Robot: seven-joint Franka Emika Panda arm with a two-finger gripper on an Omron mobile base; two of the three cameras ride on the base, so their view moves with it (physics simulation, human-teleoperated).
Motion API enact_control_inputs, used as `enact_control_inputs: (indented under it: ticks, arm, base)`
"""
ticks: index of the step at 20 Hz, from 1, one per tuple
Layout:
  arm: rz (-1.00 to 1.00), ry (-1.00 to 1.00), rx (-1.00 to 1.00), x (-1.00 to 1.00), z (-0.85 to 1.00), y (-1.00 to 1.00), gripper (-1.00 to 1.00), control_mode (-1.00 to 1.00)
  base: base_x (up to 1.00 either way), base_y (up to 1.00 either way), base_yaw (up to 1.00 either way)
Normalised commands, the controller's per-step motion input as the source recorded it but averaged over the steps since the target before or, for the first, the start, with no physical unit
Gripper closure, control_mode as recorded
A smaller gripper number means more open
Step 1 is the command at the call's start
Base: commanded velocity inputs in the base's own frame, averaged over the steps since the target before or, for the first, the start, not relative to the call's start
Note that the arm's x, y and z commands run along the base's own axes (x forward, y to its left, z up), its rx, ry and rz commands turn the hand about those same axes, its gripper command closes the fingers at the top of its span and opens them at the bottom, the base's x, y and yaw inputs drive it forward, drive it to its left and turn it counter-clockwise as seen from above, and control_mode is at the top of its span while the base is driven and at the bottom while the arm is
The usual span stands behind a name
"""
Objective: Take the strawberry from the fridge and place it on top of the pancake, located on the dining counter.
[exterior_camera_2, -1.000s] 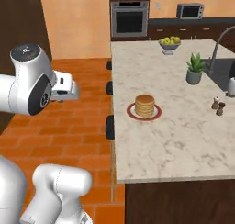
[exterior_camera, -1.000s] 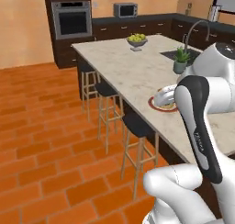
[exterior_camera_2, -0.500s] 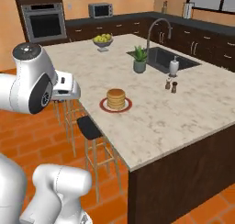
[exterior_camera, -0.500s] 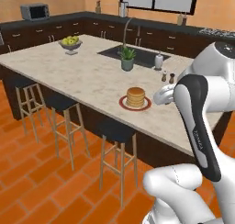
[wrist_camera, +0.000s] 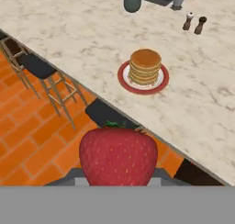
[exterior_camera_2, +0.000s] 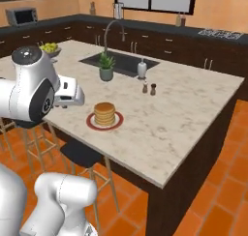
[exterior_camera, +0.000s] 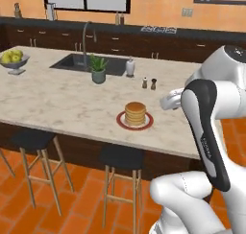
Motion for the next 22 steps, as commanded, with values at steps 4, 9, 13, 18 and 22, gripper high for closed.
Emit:
enact_control_inputs:
  ticks: [4, 9, 13, 18, 22]
  arm:
    - [0.00, 0.00, 0.00, 0.00, 0.00, 0.00, 1.00, 1.00]
    - [0.00, 0.00, 0.00, 0.00, 0.00, 0.00, 1.00, 1.00]
    - [0.00, 0.00, 0.00, 0.00, 0.00, 0.00, 1.00, 1.00]
    - [-0.06, 0.23, -0.06, 0.38, -0.40, 0.20, 1.00, -1.00]
    - [0.00, 0.42, -0.07, 0.62, -0.67, 0.24, 1.00, -1.00]
  base:
    - [0.40, 0.78, -0.60]
    - [0.74, 0.53, -0.58]
    - [0.79, 0.33, -0.41]
    - [0.23, 0.06, -0.09]
    - [0.00, 0.00, 0.00]
